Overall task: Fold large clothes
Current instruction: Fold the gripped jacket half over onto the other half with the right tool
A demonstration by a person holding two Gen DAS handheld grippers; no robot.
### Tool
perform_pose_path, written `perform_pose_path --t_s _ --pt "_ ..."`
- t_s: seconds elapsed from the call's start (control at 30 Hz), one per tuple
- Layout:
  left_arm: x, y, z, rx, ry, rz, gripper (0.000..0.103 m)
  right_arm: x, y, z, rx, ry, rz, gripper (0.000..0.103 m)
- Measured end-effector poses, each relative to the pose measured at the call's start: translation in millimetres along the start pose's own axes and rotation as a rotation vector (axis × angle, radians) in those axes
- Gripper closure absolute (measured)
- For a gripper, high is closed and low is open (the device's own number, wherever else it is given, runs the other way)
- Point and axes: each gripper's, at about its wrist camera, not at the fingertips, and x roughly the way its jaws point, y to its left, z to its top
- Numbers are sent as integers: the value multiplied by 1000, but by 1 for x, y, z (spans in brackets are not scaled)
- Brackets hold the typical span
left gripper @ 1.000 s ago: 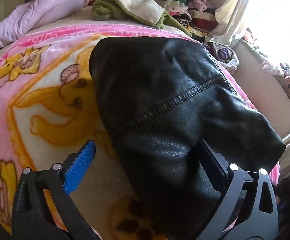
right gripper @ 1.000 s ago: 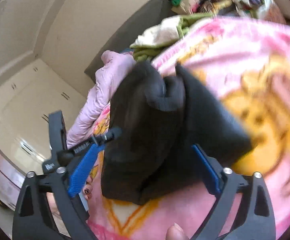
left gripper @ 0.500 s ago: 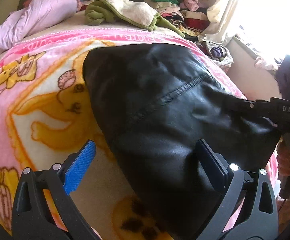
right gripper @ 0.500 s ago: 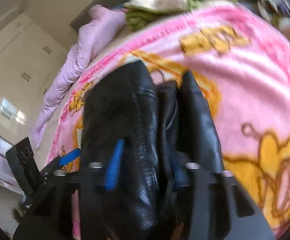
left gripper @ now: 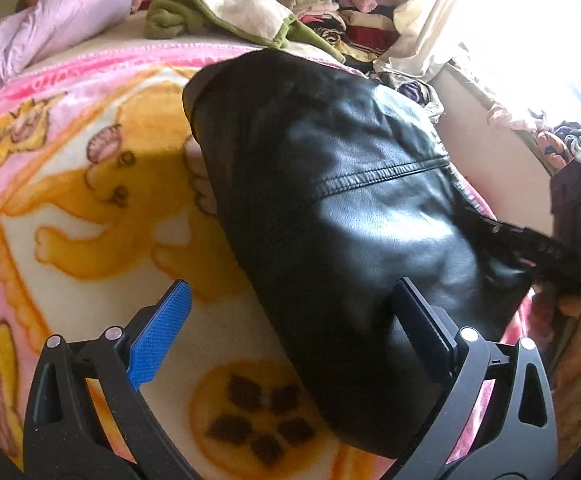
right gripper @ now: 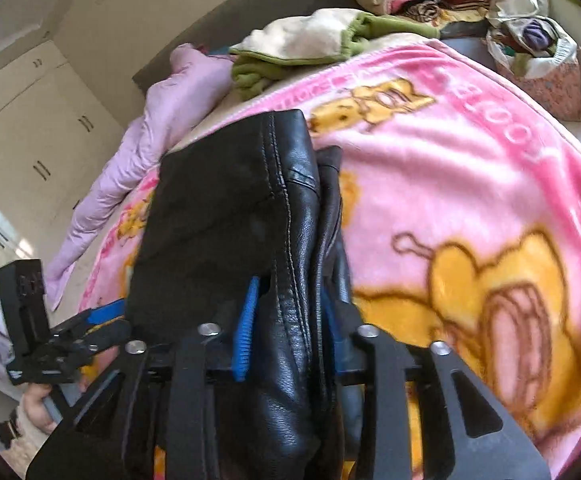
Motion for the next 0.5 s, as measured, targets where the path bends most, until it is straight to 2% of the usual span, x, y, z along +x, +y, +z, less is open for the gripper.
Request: perform_pose_path --t_s 0.03,0.1,0.17,0.2,0.23,0.37,0.5 --pt "1 0 0 -2 1 0 9 0 -5 -2 14 1 -10 55" --pt "0 -1 0 5 -6 10 9 -2 -11 -2 29 5 -14 38" --pt "0 0 0 4 -6 11 9 -3 -12 -1 35 25 43 34" --pt "0 1 0 -3 -4 5 9 0 -13 -1 45 57 73 21" --pt "0 3 0 -8 -2 1 8 4 -14 -1 50 85 101 15" --pt "0 0 -1 -6 -5 16 8 21 -24 -4 87 148 147 16" --pt "1 0 -1 -5 -4 17 8 28 -32 -7 108 162 189 20"
